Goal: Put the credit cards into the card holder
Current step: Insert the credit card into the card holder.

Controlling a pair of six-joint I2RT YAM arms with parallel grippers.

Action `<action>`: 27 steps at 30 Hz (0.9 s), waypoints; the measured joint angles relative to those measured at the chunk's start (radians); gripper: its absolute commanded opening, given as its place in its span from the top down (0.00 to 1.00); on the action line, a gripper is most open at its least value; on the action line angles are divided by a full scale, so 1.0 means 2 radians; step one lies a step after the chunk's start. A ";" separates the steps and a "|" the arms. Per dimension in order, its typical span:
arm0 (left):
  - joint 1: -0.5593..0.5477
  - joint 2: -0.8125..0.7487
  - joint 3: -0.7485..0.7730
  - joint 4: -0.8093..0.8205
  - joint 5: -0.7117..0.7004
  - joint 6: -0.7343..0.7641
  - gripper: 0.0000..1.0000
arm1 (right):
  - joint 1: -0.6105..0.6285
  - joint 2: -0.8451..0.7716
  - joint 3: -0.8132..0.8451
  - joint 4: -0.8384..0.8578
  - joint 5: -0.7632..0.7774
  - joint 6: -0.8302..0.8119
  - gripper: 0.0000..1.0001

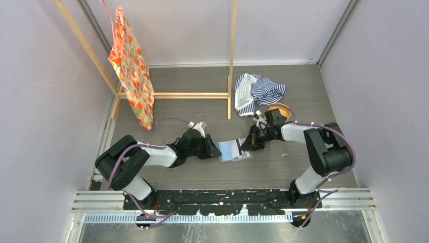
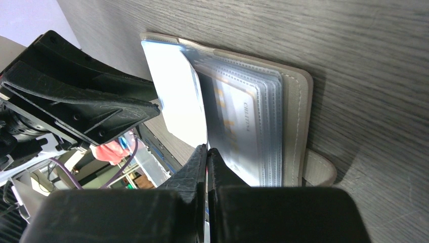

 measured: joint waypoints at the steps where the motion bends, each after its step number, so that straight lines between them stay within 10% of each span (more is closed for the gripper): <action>1: 0.000 0.000 0.000 0.000 0.000 0.000 0.71 | 0.000 0.002 0.000 0.001 -0.001 0.001 0.96; 27: 0.000 0.003 -0.005 0.012 0.005 -0.011 0.71 | 0.043 0.038 -0.004 0.047 -0.025 0.020 0.89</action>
